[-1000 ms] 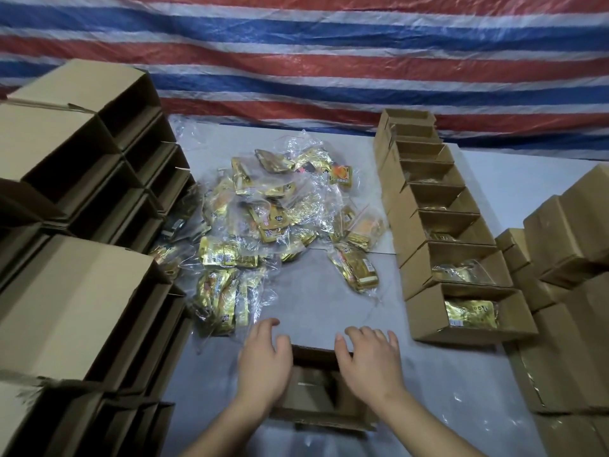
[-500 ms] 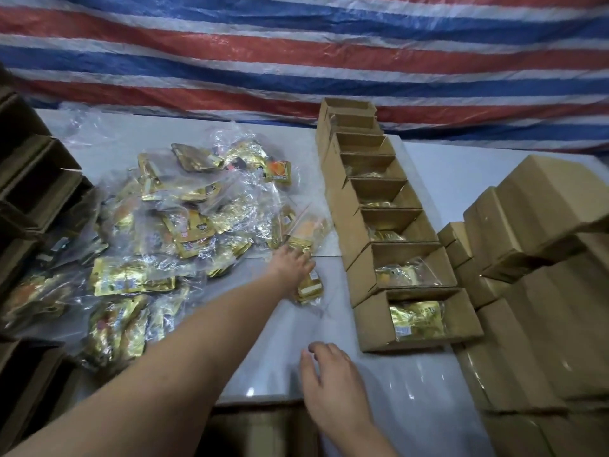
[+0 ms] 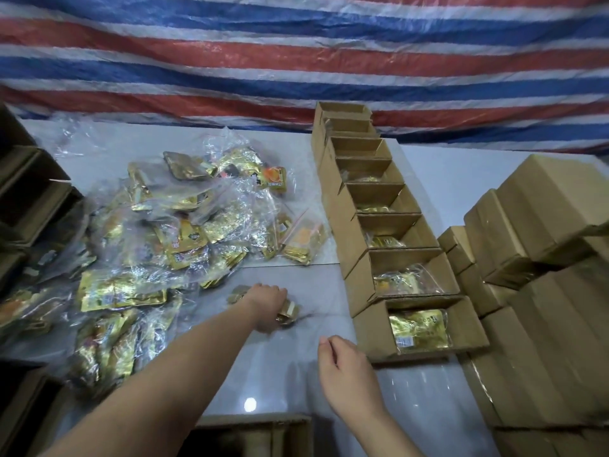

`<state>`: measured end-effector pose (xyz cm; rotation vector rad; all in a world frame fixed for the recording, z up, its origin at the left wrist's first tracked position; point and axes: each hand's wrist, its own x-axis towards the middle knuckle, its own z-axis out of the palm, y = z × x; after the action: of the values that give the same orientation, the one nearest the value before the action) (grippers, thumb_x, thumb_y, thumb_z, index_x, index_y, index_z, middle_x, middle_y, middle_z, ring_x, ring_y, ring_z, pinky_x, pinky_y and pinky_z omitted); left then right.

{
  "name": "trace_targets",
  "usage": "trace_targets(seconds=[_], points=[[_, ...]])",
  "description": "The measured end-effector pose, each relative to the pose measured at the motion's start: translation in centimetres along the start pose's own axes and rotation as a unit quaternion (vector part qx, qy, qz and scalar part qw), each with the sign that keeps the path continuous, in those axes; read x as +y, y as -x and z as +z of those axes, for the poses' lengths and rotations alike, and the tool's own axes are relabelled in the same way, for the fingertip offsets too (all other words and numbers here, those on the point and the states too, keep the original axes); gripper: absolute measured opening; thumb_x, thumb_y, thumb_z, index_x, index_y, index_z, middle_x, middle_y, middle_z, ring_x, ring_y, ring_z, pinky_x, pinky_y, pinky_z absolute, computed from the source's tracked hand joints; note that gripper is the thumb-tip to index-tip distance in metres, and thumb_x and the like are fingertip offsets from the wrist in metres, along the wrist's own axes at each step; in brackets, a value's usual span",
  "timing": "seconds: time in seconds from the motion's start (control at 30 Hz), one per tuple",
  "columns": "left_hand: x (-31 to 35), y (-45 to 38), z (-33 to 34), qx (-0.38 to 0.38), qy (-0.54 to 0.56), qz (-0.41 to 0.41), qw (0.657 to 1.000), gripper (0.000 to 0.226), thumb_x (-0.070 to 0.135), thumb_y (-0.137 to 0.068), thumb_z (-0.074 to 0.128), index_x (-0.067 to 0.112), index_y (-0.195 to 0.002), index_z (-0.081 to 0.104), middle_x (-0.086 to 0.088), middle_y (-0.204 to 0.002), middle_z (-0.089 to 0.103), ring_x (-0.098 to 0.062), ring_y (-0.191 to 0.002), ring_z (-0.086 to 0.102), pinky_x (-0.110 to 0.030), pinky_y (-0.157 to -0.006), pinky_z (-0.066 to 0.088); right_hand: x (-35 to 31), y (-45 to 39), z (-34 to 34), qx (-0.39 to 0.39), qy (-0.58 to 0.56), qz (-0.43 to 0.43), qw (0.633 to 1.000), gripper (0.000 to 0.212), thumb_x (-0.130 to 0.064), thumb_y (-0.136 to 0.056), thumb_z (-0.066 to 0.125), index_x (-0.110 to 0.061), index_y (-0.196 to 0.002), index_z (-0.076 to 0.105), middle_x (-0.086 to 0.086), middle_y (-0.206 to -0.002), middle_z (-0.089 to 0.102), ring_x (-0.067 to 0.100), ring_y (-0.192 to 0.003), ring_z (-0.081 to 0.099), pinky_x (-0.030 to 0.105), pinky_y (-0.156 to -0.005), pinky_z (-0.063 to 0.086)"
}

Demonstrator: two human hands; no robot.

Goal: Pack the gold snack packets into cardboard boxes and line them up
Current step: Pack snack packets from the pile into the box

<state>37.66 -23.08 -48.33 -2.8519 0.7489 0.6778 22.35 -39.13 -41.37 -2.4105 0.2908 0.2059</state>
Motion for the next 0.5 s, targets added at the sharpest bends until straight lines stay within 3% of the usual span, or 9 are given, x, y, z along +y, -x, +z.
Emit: trace_targets(seconds=[0.1, 0.2, 0.3, 0.33, 0.4, 0.5], points=[[-1.1, 3.3, -1.5, 0.041, 0.164, -0.052, 0.984, 0.038, 0.047, -0.082, 0.060, 0.021, -0.106, 0.047, -0.007, -0.113, 0.064, -0.030, -0.100, 0.061, -0.033, -0.079, 0.044, -1.0, 0.3, 0.2, 0.007, -0.051, 0.028, 0.998, 0.040, -0.030, -0.100, 0.046, -0.018, -0.063, 0.042, -0.003, -0.066, 0.050, 0.021, -0.074, 0.052, 0.036, -0.068, 0.036], [-2.2, 6.9, -5.6, 0.090, 0.327, -0.099, 0.935, 0.030, 0.038, -0.083, 0.061, 0.019, -0.098, 0.043, -0.009, -0.108, 0.062, -0.029, -0.093, 0.058, -0.032, -0.073, 0.043, -3.5, -0.1, -0.4, 0.002, -0.094, 0.062, 0.994, 0.035, -0.031, -0.100, 0.050, -0.014, -0.068, 0.052, -0.003, -0.067, 0.055, 0.022, -0.075, 0.055, 0.034, -0.069, 0.041], [-2.3, 11.5, -10.8, 0.139, 0.489, -0.100, 0.855, 0.036, 0.029, -0.078, 0.061, 0.013, -0.109, 0.052, -0.007, -0.107, 0.064, -0.023, -0.095, 0.061, -0.035, -0.083, 0.050, -7.6, -0.2, -1.6, -0.001, -0.256, 0.055, 0.965, 0.011, -0.032, -0.096, 0.061, -0.021, -0.099, 0.061, -0.002, -0.097, 0.065, 0.010, -0.087, 0.059, 0.013, -0.069, 0.043], [-2.1, 13.3, -12.4, 0.155, 0.538, -0.088, 0.824, 0.043, 0.032, -0.075, 0.058, 0.013, -0.113, 0.054, -0.006, -0.107, 0.065, -0.020, -0.096, 0.062, -0.036, -0.086, 0.052, -9.1, 0.0, -2.3, -0.013, -0.306, 0.042, 0.951, 0.024, -0.038, -0.093, 0.062, -0.025, -0.113, 0.056, -0.006, -0.108, 0.062, 0.003, -0.094, 0.057, 0.007, -0.073, 0.040], [-1.2, 17.1, -15.0, 0.177, 0.605, -0.062, 0.774, 0.048, 0.041, -0.075, 0.056, 0.017, -0.117, 0.055, 0.000, -0.109, 0.066, -0.013, -0.098, 0.062, -0.029, -0.087, 0.051, -11.6, 0.8, -4.0, -0.067, -0.369, 0.002, 0.927, 0.056, -0.058, -0.079, 0.061, -0.039, -0.128, 0.042, -0.021, -0.120, 0.053, -0.009, -0.105, 0.051, 0.011, -0.084, 0.040], [0.7, 21.5, -16.9, 0.191, 0.650, -0.046, 0.734, 0.054, 0.060, -0.090, 0.050, 0.021, -0.126, 0.048, 0.012, -0.115, 0.059, -0.002, -0.108, 0.056, -0.019, -0.090, 0.044, -14.8, 2.7, -6.1, -0.174, -0.462, -0.033, 0.869, 0.070, -0.062, -0.067, 0.065, -0.047, -0.131, 0.040, -0.020, -0.128, 0.058, -0.003, -0.111, 0.060, 0.023, -0.087, 0.052]])
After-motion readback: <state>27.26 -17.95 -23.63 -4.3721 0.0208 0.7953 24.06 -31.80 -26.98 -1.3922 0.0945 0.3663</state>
